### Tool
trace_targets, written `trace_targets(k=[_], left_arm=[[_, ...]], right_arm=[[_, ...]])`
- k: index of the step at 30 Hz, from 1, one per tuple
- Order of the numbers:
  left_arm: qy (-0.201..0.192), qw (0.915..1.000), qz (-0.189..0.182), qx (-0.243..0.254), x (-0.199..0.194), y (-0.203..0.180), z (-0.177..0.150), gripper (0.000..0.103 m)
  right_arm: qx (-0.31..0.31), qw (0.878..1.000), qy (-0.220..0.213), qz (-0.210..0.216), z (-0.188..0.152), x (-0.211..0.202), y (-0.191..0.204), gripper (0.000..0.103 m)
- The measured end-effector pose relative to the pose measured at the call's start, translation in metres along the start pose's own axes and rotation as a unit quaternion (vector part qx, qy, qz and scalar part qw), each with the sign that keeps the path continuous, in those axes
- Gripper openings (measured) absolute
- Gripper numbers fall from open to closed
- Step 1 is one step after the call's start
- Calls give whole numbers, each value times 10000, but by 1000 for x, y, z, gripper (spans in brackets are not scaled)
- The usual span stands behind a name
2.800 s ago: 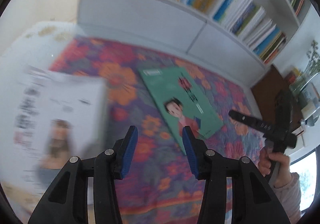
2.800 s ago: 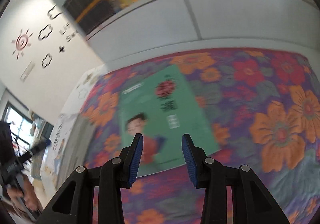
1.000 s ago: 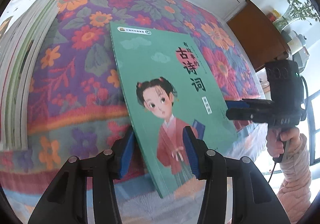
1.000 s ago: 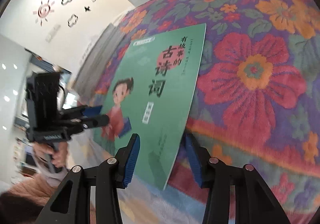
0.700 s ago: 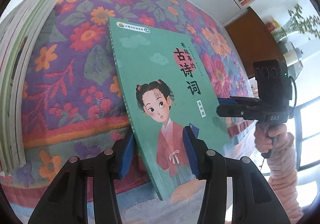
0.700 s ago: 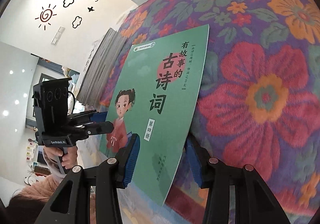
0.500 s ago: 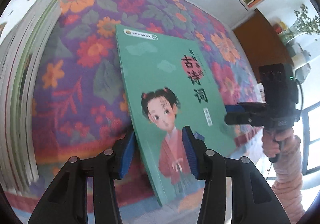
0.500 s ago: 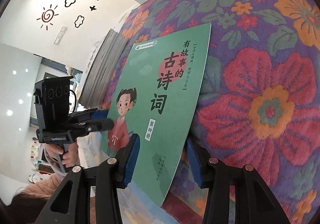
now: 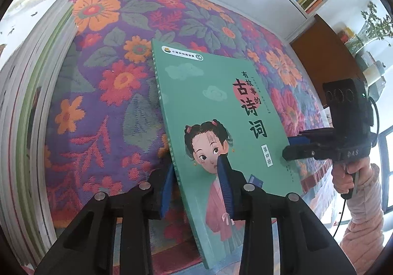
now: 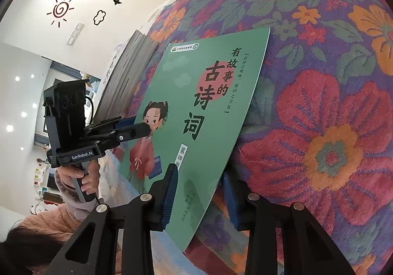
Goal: Organize books
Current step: 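Carry the green book over to the stack with the right gripper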
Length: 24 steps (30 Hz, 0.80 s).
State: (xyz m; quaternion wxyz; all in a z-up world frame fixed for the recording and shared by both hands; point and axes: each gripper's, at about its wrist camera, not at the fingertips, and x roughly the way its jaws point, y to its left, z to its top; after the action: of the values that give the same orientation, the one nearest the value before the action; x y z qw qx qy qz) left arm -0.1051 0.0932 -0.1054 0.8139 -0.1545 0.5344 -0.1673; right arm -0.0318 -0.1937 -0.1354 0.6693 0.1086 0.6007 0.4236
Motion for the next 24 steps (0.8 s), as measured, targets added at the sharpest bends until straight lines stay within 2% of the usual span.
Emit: trace_targets(k=[2,5,7,10,17,24], left_arm=[[0,10000,1,25,-1,-1,-1,32],[13,10000,-6,61,0,-1,-1,32],[9,10000,0,60,0,-2,-1,32],[-10,10000,13,63,1,-3,-1,32],[18,9999,61,99,2,-4,0,32],[-14,9991,363,216,2,-13,-1,32]], right_arm=[[73,9999,2,145,2,-1,-6,30],[267,9993,42,277,5,-1,-19,16],[516,9972,64,539,6,-2,-30,14],[569,9963,47,636,7,-3,-35,13],[508,9976,-34,472,5,-3,-29,13],[161,9989,-281,-335,-2,-2,-1,16]])
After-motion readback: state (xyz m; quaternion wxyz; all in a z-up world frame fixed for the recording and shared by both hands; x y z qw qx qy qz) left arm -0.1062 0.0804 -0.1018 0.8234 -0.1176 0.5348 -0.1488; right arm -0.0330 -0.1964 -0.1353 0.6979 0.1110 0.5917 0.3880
